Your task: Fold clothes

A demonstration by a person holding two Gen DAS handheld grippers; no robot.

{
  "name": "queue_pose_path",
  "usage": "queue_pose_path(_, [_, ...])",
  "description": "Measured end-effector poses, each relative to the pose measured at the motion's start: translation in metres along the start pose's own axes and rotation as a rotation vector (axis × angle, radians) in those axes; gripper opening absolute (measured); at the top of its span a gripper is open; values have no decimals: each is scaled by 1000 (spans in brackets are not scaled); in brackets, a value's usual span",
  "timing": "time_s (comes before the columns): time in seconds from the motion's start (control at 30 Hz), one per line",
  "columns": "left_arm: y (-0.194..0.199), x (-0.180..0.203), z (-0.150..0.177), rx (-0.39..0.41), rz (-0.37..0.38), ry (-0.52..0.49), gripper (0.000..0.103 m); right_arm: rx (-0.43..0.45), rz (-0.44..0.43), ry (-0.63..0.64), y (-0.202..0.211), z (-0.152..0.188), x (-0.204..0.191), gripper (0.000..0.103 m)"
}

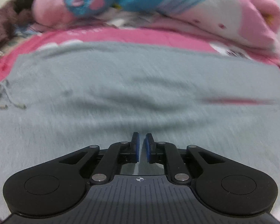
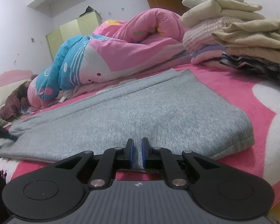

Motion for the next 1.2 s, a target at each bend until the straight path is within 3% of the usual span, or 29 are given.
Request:
queue_pose_path(0.07, [-5, 0, -7, 21, -53, 9, 10, 1, 1, -1, 0, 0, 0, 8])
queue_pose_path(0.17, [12, 6, -9, 86, -59, 50, 10, -5, 5, 11, 0, -1, -1, 8])
queue_pose_path(0.27, [47, 17, 0, 194, -47, 26, 10, -28, 17, 45, -1, -6, -5, 8])
queue_pose_path(0.37, [80, 33, 18, 254, 49, -20, 11, -74, 41, 92, 0, -18, -12, 9])
queue_pose_path(0.5, [97, 58, 47, 227, 205, -131, 12, -84, 38, 143, 13, -44, -38, 11])
queue_pose_path(0.63, [83, 76, 74, 141, 312, -206, 12, -91, -100, 247, 10, -68, -106, 11])
queue_pose_path(0.73, [63, 74, 83, 103, 336, -190, 12, -170, -263, 340, -13, -70, -179, 11])
queue_pose_path(0.83, [58, 62, 88, 114, 391, -121, 12, -293, -359, 439, -54, -57, -250, 11])
queue_pose_path(0.9, [59, 56, 93, 115, 436, -71, 12, -345, -366, 492, -86, -47, -282, 11])
queue_pose_path(1.03, [60, 50, 96, 111, 480, -46, 12, -373, -242, 549, -157, -39, -318, 7])
queue_pose_path(1.2, [60, 47, 98, 104, 498, -27, 11, -390, -362, 635, -139, -42, -376, 11])
Point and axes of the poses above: each gripper's, at about its wrist camera, not at the fingertips, and y roughly against the way its jaws point, x to its right, z to its underside, the point moved 3 cm from there along -y, roughly the way its jaws point, and after that the axes turned 13 degrees about z, right-handed, at the moved point
